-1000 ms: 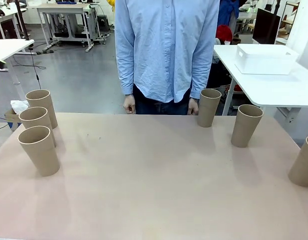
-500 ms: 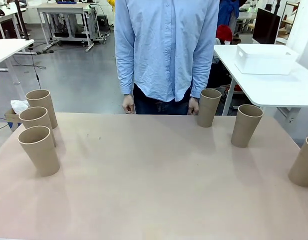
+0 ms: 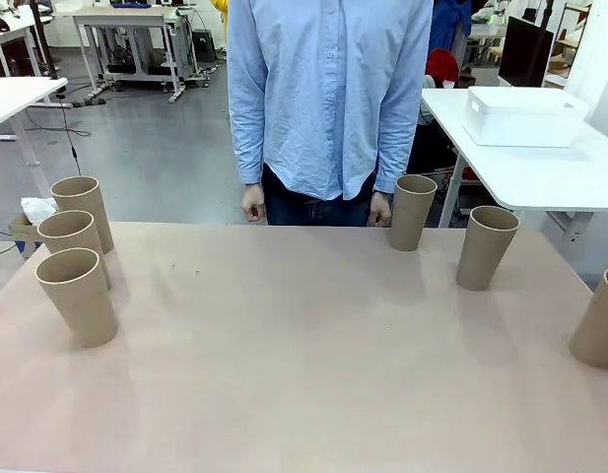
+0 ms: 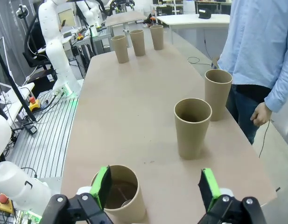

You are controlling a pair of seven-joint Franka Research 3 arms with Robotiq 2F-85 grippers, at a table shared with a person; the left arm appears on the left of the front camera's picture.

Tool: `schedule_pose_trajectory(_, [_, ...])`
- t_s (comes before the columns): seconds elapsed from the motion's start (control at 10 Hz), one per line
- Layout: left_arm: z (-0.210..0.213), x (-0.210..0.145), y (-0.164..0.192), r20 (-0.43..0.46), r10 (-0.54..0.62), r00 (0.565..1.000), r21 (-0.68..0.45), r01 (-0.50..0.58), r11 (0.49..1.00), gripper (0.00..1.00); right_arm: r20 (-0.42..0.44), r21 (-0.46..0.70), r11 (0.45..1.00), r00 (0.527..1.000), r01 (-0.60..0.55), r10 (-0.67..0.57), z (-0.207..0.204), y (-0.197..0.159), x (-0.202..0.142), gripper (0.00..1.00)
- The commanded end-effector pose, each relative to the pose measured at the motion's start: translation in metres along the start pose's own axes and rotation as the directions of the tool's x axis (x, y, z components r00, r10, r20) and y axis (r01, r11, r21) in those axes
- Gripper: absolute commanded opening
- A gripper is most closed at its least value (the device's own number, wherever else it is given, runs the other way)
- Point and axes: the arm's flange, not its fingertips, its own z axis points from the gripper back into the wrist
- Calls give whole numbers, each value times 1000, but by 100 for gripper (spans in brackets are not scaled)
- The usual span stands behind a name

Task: Stack the cups and store them in the basket.
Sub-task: Pick up two Reusable plastic cups , one in each hand.

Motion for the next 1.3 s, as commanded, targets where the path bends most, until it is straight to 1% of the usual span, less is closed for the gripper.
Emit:
schedule_pose_trajectory(0.0, [-7,-9,33,60,49,997,56,-52,997,100,0,0,1000,1000,1,-1,0,0,0,100])
schedule_pose_trajectory(0.1, [-9,-24,63,101,75,992,60,-82,995,100,65,33,999,998,-15,13,1,-10,-26,100])
schedule_pose_trajectory(0.2, [-15,-36,81,106,89,990,55,-95,994,100,102,37,998,994,-51,47,0,-10,-44,100])
schedule_pose_trajectory(0.3, [-20,-50,97,93,101,991,46,-106,993,100,132,37,996,989,-76,70,0,-10,-61,100])
schedule_pose_trajectory(0.4, [-20,-71,117,94,138,986,19,-141,990,100,183,43,994,979,-100,91,-1,-12,-80,100])
schedule_pose_trajectory(0.6, [-6,-102,138,108,175,979,-4,-176,984,100,235,43,993,967,-111,98,-2,-18,-105,100])
schedule_pose_trajectory(0.7, [1,-119,148,132,166,977,-4,-167,986,100,261,35,993,961,-110,97,-3,-24,-116,100])
schedule_pose_trajectory(0.9, [-3,-149,159,193,113,975,16,-119,993,100,298,33,993,949,-117,102,-7,-35,-138,100])
schedule_pose_trajectory(1.1, [-11,-171,170,216,39,976,54,-51,997,100,313,40,992,944,-118,100,-17,-43,-153,100])
schedule_pose_trajectory(1.2, [-18,-183,174,223,23,974,58,-37,998,100,318,45,993,944,-108,88,-20,-46,-157,100])
